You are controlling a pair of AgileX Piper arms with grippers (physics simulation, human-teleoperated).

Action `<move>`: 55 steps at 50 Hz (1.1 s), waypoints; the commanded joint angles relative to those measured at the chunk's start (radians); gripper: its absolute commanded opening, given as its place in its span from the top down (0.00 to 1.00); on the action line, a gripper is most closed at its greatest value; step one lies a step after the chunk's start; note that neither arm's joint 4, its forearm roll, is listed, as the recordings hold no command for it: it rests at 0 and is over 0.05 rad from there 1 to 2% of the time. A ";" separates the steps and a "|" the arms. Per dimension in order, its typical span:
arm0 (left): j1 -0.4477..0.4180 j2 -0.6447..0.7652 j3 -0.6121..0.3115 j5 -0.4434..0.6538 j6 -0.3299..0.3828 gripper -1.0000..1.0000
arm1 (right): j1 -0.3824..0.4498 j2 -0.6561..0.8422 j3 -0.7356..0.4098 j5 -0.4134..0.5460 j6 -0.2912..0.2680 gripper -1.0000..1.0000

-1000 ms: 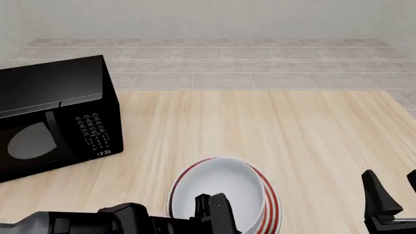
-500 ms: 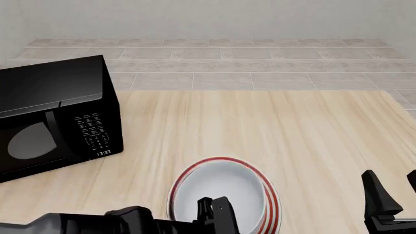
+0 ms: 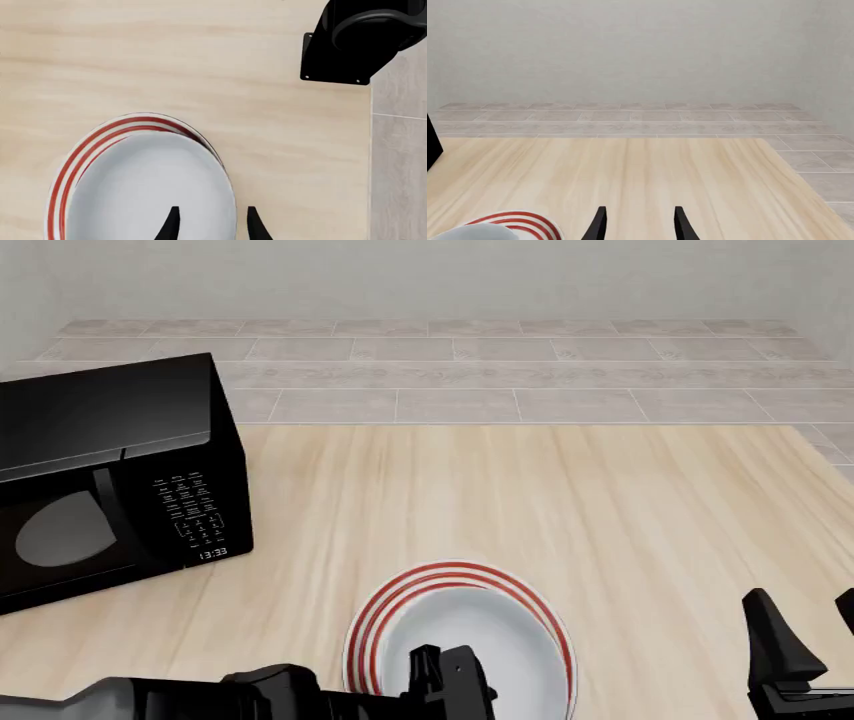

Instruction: Pick up the white bowl and put it on the plate.

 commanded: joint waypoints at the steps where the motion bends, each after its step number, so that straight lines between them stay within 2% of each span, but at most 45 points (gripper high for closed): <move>1: 0.007 0.005 -0.002 0.001 -0.022 0.00 | -0.004 -0.001 -0.001 0.003 0.000 0.00; 21: -0.002 -0.001 -0.004 0.023 -0.023 0.00 | -0.004 -0.001 -0.001 0.003 0.000 0.00; 36: 0.003 -0.118 -0.027 0.141 -0.007 0.00 | -0.004 -0.001 -0.001 0.003 0.000 0.00; 55: 0.026 -0.244 -0.022 0.234 0.037 0.00 | -0.004 -0.001 -0.001 0.003 0.000 0.00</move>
